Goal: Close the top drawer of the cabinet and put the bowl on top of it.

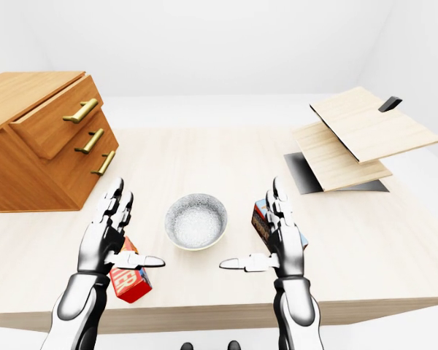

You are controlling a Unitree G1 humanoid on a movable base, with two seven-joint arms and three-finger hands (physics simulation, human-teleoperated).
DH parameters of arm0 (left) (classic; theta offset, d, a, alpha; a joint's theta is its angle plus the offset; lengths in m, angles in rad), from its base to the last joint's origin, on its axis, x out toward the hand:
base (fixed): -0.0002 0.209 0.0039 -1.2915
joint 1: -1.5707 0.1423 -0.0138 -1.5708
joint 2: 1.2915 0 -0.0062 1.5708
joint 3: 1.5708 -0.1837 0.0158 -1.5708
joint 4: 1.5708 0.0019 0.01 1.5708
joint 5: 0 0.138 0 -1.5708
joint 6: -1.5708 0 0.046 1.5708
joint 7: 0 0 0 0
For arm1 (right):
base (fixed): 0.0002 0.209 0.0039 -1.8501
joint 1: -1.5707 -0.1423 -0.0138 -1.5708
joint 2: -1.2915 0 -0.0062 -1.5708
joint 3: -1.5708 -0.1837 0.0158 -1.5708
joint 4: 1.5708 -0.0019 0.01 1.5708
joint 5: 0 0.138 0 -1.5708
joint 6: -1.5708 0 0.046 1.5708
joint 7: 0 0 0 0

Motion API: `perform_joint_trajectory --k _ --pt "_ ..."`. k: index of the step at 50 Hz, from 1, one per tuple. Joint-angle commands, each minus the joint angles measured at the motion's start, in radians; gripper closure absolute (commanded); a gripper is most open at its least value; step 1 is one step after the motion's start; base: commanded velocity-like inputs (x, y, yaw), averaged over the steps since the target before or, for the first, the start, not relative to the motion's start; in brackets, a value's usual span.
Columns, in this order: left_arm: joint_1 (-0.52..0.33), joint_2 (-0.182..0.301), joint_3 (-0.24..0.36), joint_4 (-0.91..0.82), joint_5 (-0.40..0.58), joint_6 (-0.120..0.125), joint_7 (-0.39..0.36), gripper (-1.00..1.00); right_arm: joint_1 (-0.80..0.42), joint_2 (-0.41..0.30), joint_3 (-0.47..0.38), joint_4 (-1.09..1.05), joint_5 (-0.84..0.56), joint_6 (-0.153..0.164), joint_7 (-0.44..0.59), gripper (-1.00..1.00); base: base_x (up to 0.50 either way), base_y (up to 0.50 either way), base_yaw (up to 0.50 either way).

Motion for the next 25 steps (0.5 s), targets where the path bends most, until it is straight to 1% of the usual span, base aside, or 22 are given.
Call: perform_joint_trajectory --k 1,5,6,8,9,12,16,25 --pt "0.001 0.000 -0.002 0.000 -0.001 0.000 -0.002 -1.00 0.008 0.000 0.001 -0.006 0.004 -0.011 0.003 -1.00 0.00 0.00 0.00" --pt "0.002 0.000 -0.003 -0.001 0.000 0.000 -0.001 -1.00 0.016 -0.001 0.004 -0.012 0.005 -0.021 0.009 -1.00 0.00 0.00 0.00" --pt "0.001 0.000 -0.003 0.000 0.000 0.000 -0.001 -1.00 0.022 -0.002 0.009 -0.014 0.007 -0.030 0.016 -1.00 0.00 0.00 0.00" --pt "0.001 0.000 -0.002 -0.001 -0.002 0.000 -0.002 -1.00 0.019 -0.002 0.012 -0.012 -0.008 -0.022 0.006 -1.00 0.00 0.00 0.00" --pt "0.003 0.000 -0.003 -0.003 -0.001 0.000 -0.002 -1.00 0.015 -0.004 0.014 -0.011 -0.004 -0.006 0.011 -1.00 0.00 0.00 0.00" --pt "0.003 0.000 -0.004 -0.002 0.000 0.000 -0.002 -1.00 0.006 -0.006 0.015 -0.008 -0.004 0.012 0.013 -1.00 0.00 0.00 0.00" --pt "0.002 0.001 -0.002 -0.003 -0.002 0.000 -0.002 -1.00 0.012 -0.006 0.017 -0.010 -0.004 0.005 0.017 -1.00 0.10 0.00 0.00" --pt "0.002 0.001 -0.001 -0.006 -0.002 0.000 -0.003 -1.00 0.015 -0.007 0.017 -0.015 0.001 0.009 0.023 -1.00 0.22 0.00 0.00"
